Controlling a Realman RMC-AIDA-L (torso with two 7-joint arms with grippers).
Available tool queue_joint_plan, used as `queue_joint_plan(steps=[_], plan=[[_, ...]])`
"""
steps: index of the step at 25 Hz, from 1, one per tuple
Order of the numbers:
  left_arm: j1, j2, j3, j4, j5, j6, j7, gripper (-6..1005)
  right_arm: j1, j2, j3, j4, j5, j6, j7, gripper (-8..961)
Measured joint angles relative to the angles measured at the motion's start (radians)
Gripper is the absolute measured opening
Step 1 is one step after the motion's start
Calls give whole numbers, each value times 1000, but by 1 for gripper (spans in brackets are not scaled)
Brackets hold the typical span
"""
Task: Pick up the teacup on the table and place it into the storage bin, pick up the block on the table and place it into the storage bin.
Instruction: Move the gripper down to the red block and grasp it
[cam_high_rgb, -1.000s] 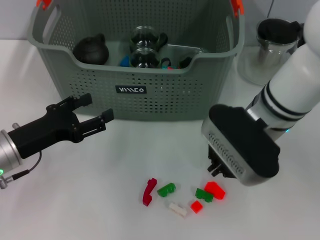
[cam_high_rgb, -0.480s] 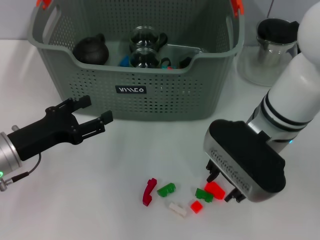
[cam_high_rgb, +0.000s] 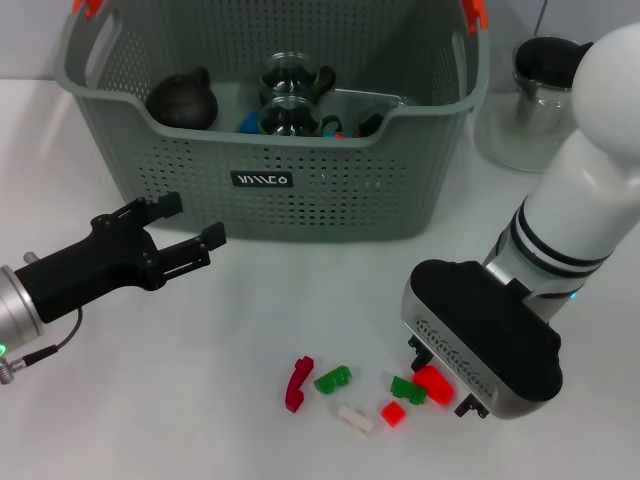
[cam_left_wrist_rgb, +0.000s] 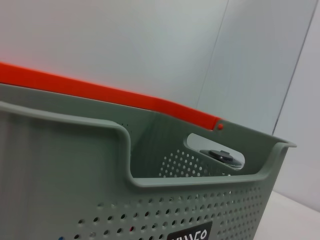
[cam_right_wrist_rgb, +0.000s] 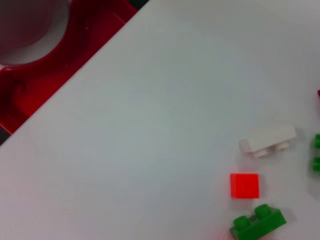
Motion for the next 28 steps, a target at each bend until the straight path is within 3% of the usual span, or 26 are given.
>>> queue_joint_plan(steps=[28], plan=[[3,1,-17,-2,5,-2,0,860,35,2,-32,77,9,74,-2,641]])
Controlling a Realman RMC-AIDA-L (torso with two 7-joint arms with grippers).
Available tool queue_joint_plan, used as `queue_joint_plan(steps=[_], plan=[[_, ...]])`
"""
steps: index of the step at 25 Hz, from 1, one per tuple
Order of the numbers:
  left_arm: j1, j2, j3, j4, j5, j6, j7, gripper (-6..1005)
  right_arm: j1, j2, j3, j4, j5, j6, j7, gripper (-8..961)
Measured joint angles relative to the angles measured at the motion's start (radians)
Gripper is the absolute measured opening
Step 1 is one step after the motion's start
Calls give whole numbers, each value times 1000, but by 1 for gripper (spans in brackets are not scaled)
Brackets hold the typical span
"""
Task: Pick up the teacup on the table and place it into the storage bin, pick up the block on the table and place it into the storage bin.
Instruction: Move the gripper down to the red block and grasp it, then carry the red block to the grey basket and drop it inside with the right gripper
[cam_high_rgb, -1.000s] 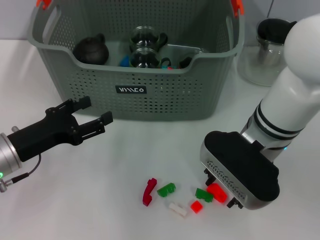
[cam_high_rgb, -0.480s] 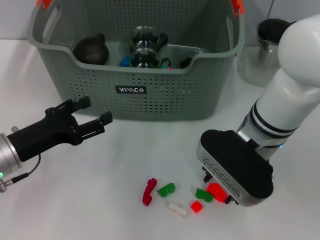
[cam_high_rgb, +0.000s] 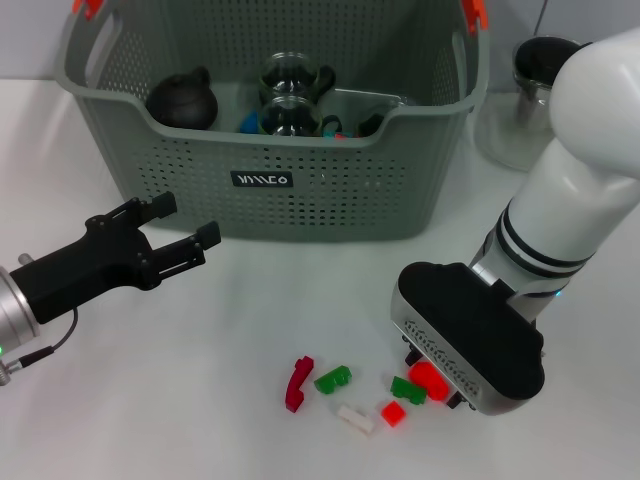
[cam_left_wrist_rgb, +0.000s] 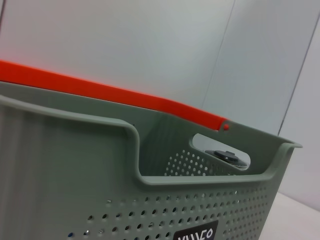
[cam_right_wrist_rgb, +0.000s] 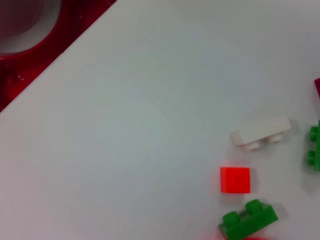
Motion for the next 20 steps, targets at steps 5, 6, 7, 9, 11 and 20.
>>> queue_joint_plan(steps=[5,6,7,9,11,20], plan=[[0,1,-4,-1,0,1,0,860,0,2,-16,1,4,23,7,643],[0,1,-6,-1,0,2,0,860,0,2,-17,3,4,27,8,643],[0,1,-8,-1,0,2,0,860,0,2,-17,5,5,31,8,625],[0,1,-8,-1,0,3,0,860,3,2,-18,12,6,38,8,590],[0,1,-8,-1,1,4,0,860,5,2,-19,15,6,42,9,555],[0,1,-9,4,1,11,0,860,9,-7,35,-7,16,21,42,507]])
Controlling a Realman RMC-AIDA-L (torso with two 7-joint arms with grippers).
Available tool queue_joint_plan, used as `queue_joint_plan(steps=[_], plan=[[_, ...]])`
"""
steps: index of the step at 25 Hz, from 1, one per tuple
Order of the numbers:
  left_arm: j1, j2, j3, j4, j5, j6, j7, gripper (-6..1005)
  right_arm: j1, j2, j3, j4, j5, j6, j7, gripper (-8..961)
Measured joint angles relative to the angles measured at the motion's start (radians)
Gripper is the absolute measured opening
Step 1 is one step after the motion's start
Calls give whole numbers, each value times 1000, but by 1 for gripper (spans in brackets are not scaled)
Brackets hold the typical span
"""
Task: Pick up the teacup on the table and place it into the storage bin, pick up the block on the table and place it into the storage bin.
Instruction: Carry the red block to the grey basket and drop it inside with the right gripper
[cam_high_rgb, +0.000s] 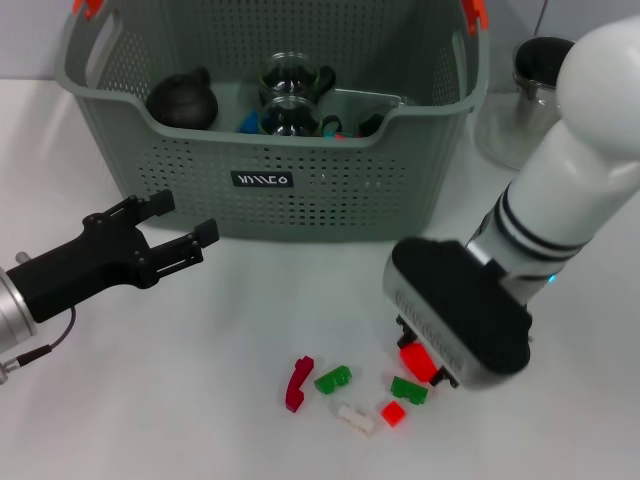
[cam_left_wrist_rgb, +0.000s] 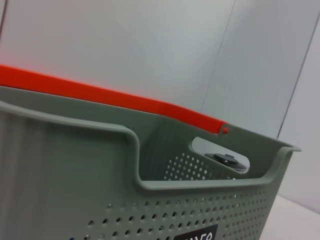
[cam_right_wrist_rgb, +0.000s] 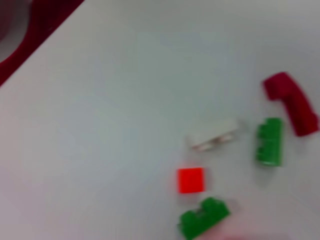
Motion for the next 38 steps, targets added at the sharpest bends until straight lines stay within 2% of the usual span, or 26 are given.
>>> queue_joint_plan(steps=[3,9,15,20,24,28,33,36,38], plan=[[0,0,0,2,0,7,0,860,-3,-3,90,-14,2,-28,14,496],[14,3,0,23,-3,12,4,860,-37,-3,361,-113,36,-136,60,497],[40,9,0,53,2,41,7,860,-76,-5,510,-332,224,-204,203,497],[57,9,0,90,3,88,7,860,-18,-7,686,-428,396,-184,314,497],[54,11,1,94,3,92,8,860,43,-12,796,-376,453,-64,354,497],[42,12,10,92,3,93,9,860,92,-45,802,-246,435,76,361,496],[34,12,11,90,3,108,9,860,136,-89,807,-84,386,155,387,498],[34,13,11,92,4,114,9,860,128,-96,811,-50,367,185,400,504],[34,15,11,93,6,115,9,860,121,-96,812,-51,369,189,401,568]])
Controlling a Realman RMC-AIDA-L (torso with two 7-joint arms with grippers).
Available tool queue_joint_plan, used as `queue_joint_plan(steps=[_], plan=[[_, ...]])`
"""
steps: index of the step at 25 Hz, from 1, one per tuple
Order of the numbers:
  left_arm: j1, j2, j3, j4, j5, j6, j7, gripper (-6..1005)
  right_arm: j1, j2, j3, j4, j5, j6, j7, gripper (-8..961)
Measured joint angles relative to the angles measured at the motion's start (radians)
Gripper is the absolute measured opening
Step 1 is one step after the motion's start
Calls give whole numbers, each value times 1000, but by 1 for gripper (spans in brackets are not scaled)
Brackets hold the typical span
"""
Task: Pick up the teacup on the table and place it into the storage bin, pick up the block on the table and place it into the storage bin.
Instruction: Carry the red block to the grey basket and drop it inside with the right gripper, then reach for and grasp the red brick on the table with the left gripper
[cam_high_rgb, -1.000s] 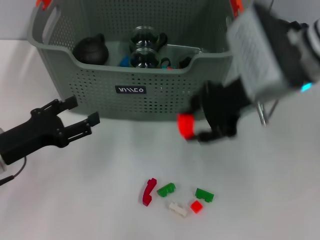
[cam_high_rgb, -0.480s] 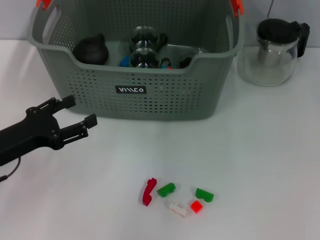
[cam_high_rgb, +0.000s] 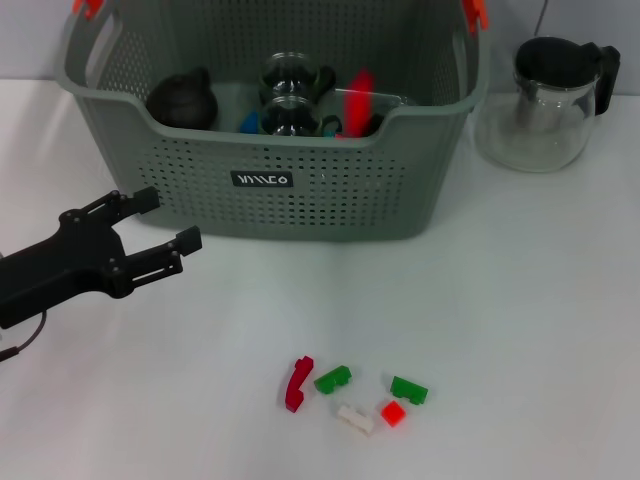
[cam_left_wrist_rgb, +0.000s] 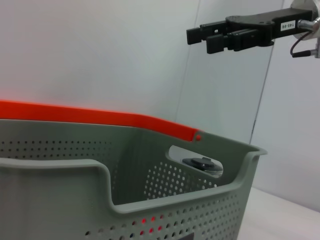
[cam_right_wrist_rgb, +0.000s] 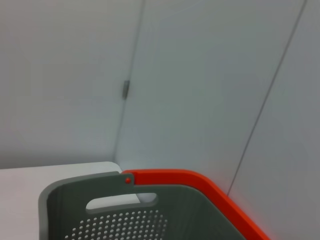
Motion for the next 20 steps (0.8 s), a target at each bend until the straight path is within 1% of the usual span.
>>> queue_joint_plan(steps=[5,8,10,12,14,16,18,20], plan=[[-6,7,-3,1,14,15,0,860,-34,1,12,-18,35,-17,0,727],[-11,11,-5,4,14,29,1,860,-63,0,17,-44,91,-70,-10,915],[-16,16,-5,11,15,54,2,860,-96,0,25,-76,154,-146,-31,915],[-21,22,-4,19,22,84,2,860,-144,2,29,-103,231,-262,-69,915],[-29,29,2,35,41,124,2,860,-189,5,30,-118,273,-355,-98,915],[-45,35,13,56,79,164,2,860,-237,12,24,-122,280,-431,-134,914],[-69,41,40,78,128,194,1,860,-286,24,10,-114,260,-489,-174,914],[-95,45,100,110,183,210,-4,860,-337,41,2,-108,221,-521,-196,914]])
